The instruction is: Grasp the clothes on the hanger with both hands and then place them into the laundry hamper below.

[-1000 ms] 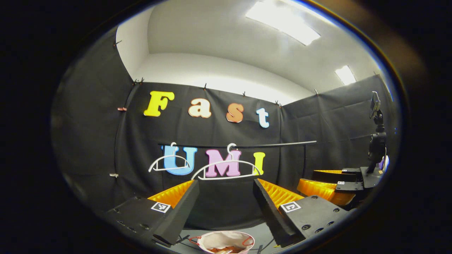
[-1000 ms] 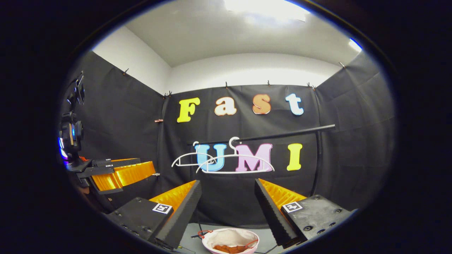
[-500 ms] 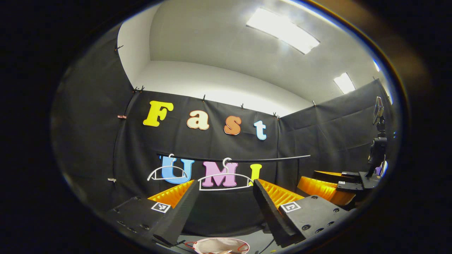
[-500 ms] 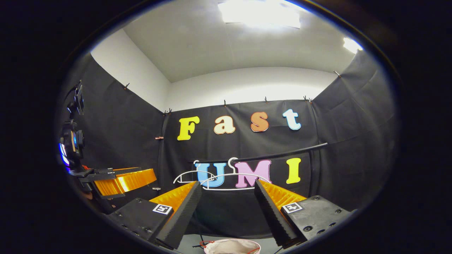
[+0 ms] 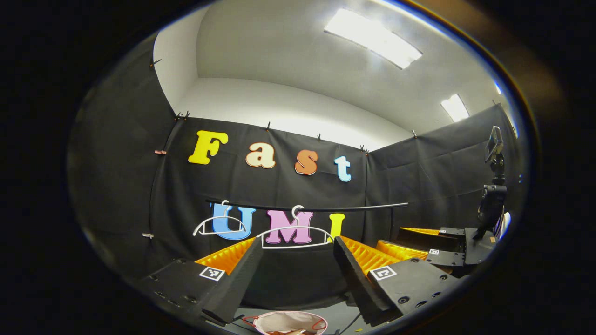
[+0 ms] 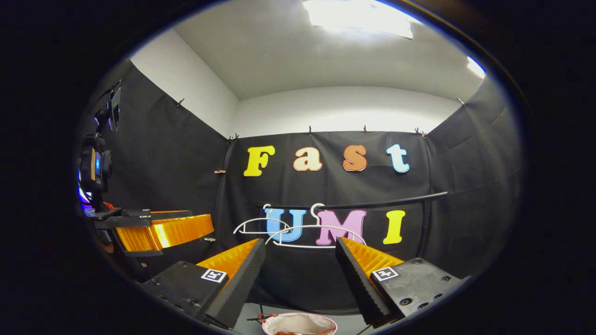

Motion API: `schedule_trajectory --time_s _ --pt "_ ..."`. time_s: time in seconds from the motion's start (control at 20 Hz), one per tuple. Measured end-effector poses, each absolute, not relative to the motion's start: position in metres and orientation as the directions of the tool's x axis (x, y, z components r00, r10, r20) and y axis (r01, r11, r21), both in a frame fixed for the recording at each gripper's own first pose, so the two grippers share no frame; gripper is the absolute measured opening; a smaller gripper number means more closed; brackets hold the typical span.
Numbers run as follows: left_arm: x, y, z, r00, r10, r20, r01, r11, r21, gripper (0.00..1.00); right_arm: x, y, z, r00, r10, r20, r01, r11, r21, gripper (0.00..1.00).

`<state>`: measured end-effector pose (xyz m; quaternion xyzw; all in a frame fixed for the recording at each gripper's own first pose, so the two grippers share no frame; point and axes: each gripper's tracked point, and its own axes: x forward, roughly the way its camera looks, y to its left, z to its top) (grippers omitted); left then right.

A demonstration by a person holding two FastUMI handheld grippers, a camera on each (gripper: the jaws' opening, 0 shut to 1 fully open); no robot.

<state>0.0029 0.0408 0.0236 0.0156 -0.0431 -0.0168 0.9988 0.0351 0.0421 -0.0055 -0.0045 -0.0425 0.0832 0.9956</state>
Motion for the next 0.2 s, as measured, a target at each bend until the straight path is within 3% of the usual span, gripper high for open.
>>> schedule_trajectory --time_s 0.2 --pt "0.0032 0.0472 0.0209 0.997 -0.019 0.072 0.018 1.0 0.019 0.97 0.0389 0.0432 -0.0071 0.981 0.176 0.081 -0.176 0.984 -0.002 0.97"
